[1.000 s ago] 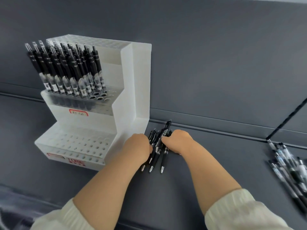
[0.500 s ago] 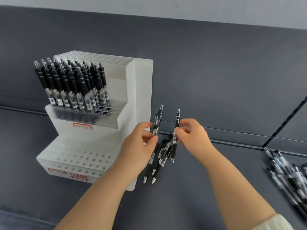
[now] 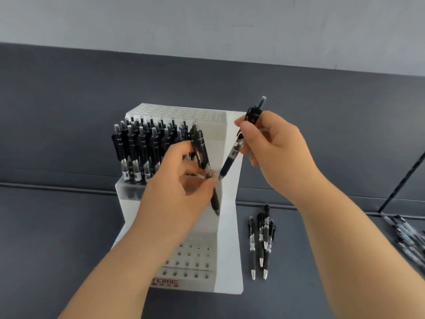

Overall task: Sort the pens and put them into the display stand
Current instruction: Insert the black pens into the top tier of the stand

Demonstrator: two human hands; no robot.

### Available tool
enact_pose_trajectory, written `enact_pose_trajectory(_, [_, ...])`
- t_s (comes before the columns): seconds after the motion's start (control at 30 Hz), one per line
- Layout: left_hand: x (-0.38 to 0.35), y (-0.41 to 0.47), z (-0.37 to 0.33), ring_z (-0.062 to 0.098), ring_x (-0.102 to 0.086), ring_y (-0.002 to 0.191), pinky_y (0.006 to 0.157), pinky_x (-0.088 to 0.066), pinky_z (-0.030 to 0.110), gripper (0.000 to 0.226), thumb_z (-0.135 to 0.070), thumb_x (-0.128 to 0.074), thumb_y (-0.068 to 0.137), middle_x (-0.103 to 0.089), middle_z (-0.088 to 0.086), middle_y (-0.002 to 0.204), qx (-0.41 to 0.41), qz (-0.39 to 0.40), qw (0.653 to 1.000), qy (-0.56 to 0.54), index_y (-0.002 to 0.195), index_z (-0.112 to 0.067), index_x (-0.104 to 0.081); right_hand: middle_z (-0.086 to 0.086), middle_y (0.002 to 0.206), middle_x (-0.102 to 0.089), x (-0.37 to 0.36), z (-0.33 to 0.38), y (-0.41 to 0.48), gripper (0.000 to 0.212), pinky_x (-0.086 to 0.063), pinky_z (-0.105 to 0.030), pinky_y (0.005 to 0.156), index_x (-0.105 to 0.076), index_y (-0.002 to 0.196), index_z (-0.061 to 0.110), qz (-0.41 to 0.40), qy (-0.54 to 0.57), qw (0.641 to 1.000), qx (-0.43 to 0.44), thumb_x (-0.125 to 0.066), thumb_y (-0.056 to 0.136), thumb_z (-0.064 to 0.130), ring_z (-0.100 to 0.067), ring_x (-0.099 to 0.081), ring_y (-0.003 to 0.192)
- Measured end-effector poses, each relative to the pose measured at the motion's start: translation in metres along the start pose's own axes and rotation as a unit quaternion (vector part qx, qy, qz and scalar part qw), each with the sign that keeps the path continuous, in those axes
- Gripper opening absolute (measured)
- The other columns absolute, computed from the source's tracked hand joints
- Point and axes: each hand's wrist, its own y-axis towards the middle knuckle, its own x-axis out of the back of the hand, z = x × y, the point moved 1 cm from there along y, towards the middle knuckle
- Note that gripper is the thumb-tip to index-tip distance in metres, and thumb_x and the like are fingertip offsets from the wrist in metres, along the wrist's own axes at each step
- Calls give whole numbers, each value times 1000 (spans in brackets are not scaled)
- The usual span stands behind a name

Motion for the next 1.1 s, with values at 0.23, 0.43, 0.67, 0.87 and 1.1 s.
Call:
enact_pose_trajectory(0.23, [54, 7, 14, 9, -69, 67, 64, -55, 28, 7, -28, -50, 92, -67, -18, 89, -16, 8, 1000, -10, 98, -30, -50, 10, 83, -62, -42, 16, 12, 12, -48, -17, 68, -53, 99, 31, -27, -52, 998, 12, -55, 93, 21, -5, -57, 71])
enact_pose_trajectory(0.43, [80, 10, 28, -3, -64, 79, 63, -45, 4, 10, -32, -51, 89, -65, -23, 89, -31, 27, 999, 34, 97, -35, -57, 12, 85, -61, -63, 25, 12, 13, -54, -32, 76, -53, 99, 31, -49, -60, 997, 11, -56, 92, 20, -12, -61, 81])
enact_pose_trajectory(0.67, [94, 11, 38, -2, -63, 89, 78, -55, 27, 24, -20, -59, 87, -64, -20, 92, -26, 48, 998, 10, 104, -36, -56, 16, 81, -59, -66, 33, 11, 9, -53, -31, 77, -54, 98, 28, -51, -98, 994, 6, -56, 92, 21, -11, -61, 79])
enact_pose_trajectory(0.87, [95, 12, 33, 2, -65, 83, 72, -54, 23, 39, -19, -59, 87, -65, -19, 89, -34, 62, 998, 1, 97, -53, -44, 13, 84, -61, -70, 33, 12, 13, -53, -32, 78, -60, 105, 21, -33, -135, 990, -3, -57, 92, 22, -13, -62, 83])
enact_pose_trajectory(1.1, [93, 15, 25, -3, -63, 79, 67, -46, 7, 12, -30, -57, 87, -66, -17, 87, -58, 49, 997, 19, 93, -40, -54, 13, 85, -63, -66, 21, 13, 19, -46, -17, 68, -60, 109, 23, -32, -113, 993, -24, -60, 90, 18, -8, -62, 80])
